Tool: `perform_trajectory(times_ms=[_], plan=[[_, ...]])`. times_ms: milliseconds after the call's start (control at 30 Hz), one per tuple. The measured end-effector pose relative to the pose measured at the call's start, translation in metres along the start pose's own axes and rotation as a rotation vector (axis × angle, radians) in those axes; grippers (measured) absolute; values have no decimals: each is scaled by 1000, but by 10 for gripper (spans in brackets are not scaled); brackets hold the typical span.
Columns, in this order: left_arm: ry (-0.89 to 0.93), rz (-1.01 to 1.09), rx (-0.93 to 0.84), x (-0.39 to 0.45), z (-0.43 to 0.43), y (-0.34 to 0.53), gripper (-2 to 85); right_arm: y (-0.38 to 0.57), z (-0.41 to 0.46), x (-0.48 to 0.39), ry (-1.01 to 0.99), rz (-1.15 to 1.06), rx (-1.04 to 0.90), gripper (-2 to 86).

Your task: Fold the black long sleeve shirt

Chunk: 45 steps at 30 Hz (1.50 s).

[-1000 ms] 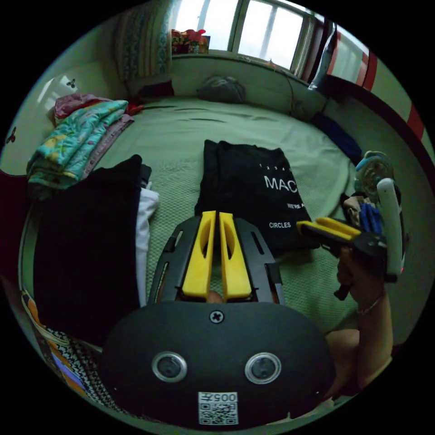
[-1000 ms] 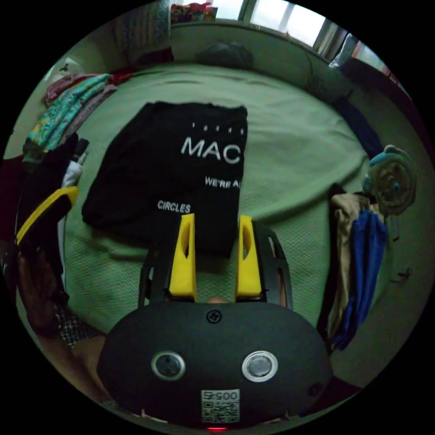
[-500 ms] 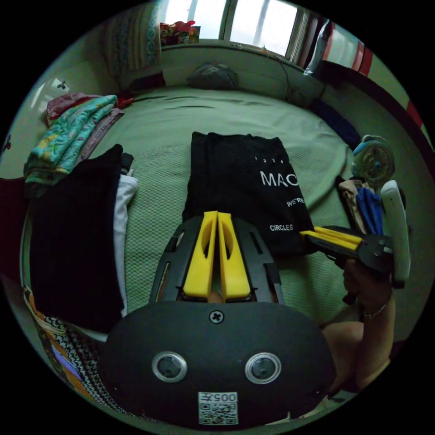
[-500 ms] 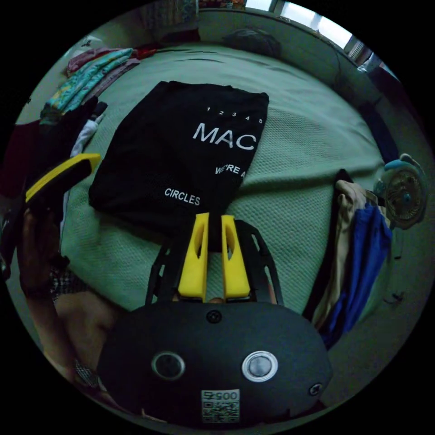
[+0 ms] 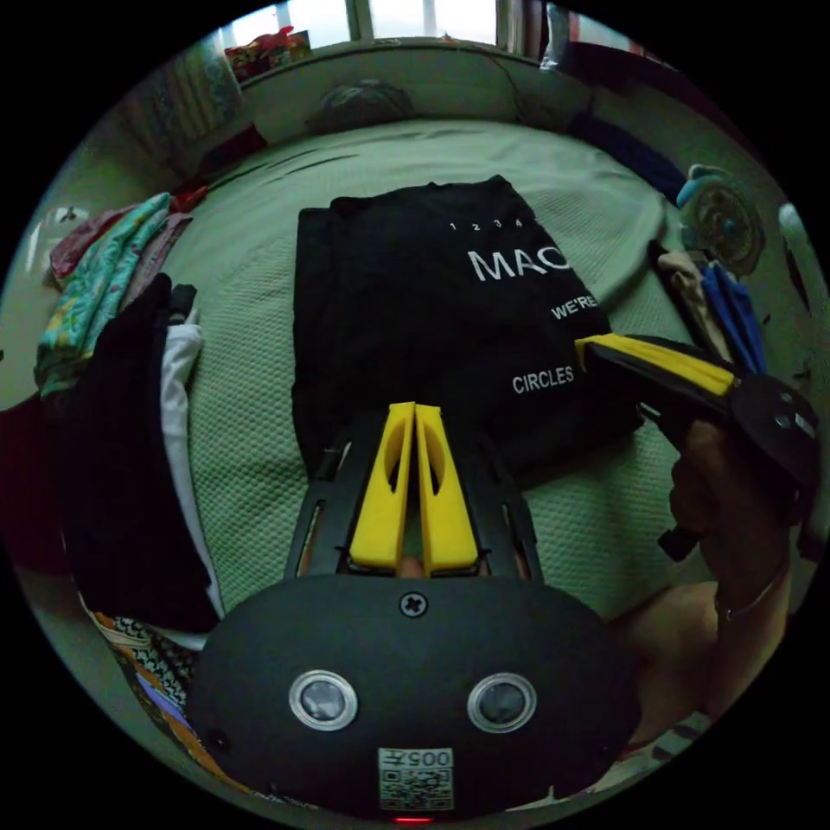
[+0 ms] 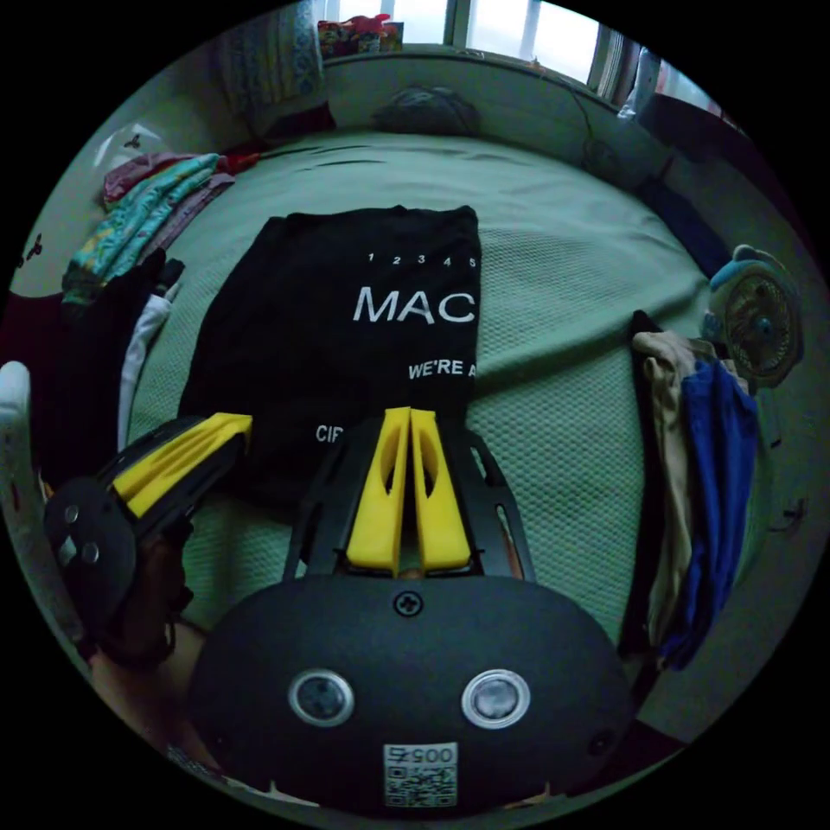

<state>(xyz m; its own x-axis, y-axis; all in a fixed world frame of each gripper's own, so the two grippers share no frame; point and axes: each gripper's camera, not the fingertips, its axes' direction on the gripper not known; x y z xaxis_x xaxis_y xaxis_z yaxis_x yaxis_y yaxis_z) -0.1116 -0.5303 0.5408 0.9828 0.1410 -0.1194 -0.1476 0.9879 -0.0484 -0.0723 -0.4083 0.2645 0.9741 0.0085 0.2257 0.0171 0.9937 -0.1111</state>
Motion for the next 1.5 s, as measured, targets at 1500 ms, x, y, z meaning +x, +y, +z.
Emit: perform_trajectory(times_ms=[1500], plan=[[111, -269, 273, -140, -77, 46, -2, 45, -57, -17, -221, -92, 221, 11]])
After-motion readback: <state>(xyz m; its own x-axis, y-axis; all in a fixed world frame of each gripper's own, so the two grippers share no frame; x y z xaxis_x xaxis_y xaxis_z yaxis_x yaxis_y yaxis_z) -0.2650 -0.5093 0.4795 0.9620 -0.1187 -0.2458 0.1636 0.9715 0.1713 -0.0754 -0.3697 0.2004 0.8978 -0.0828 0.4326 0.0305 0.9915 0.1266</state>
